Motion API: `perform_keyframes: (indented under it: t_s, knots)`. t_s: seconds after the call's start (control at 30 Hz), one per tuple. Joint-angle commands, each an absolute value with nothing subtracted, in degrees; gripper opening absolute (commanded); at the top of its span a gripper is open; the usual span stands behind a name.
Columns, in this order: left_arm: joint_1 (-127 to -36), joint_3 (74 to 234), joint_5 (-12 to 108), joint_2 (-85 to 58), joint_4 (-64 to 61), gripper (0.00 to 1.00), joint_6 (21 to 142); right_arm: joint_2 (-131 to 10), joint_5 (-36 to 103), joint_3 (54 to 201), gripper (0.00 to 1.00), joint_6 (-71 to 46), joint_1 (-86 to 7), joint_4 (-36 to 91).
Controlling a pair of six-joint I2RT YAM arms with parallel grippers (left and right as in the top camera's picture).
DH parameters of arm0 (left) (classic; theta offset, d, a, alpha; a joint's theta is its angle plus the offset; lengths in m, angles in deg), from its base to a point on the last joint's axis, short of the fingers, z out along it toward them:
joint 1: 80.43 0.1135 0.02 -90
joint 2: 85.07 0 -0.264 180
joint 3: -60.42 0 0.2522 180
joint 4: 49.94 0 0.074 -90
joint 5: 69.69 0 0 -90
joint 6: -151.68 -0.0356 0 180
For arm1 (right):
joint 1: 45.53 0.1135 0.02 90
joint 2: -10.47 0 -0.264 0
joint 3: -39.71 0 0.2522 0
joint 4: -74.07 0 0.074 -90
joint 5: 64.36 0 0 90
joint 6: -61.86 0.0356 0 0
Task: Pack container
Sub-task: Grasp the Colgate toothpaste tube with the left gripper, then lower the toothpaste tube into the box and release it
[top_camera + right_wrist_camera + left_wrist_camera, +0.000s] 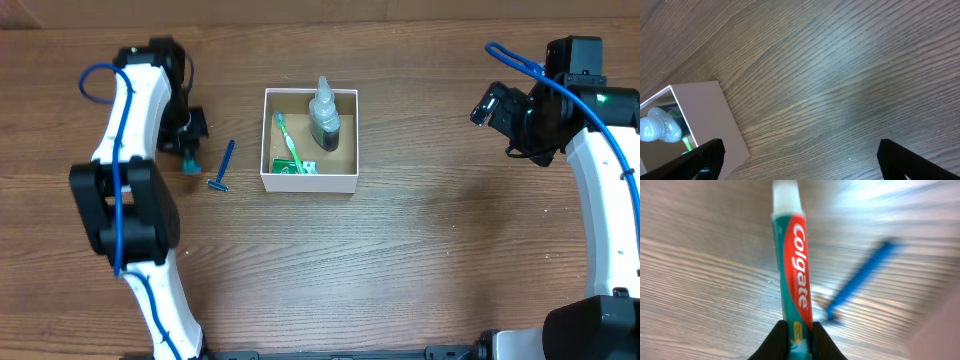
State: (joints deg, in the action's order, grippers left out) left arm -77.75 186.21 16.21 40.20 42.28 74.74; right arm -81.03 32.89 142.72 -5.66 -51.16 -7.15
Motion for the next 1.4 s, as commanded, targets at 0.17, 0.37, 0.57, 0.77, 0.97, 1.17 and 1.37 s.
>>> perform_keyframes:
  t_s: [0.17, 0.37, 0.57, 0.77, 0.97, 1.17, 1.37]
  knots:
    - [-93.25, 190.43, 18.44, 24.71, 37.20, 0.14, 76.25, -80.51, 32.82, 143.55, 1.00, -5.37, -51.24, -6.91]
    - [-97.84, 190.06, 17.15, 28.82, 34.80, 0.21, 79.96, -80.51, 32.82, 143.55, 1.00, -5.37, -51.24, -6.91]
    - [-93.51, 189.56, 14.82, 29.67, 35.98, 0.52, 82.04, -80.51, 32.82, 143.55, 1.00, -5.37, -51.24, -6.91]
    - [-87.39, 185.73, 16.52, 33.80, 35.43, 0.58, 75.66, -80.51, 32.82, 143.55, 1.00, -5.37, -51.24, -6.91]
    - [-85.09, 185.16, 20.35, 43.44, 35.74, 0.57, 63.57, -80.51, 32.82, 143.55, 1.00, -5.37, -51.24, -6.91]
    - [-85.35, 185.12, 20.59, 49.10, 35.54, 0.55, 60.38, -80.51, 32.82, 143.55, 1.00, -5.37, -51.24, -6.91]
    - [-85.40, 185.12, 21.66, 49.56, 34.28, 0.56, 59.13, -80.51, 32.82, 143.55, 1.00, -5.37, -51.24, -6.91]
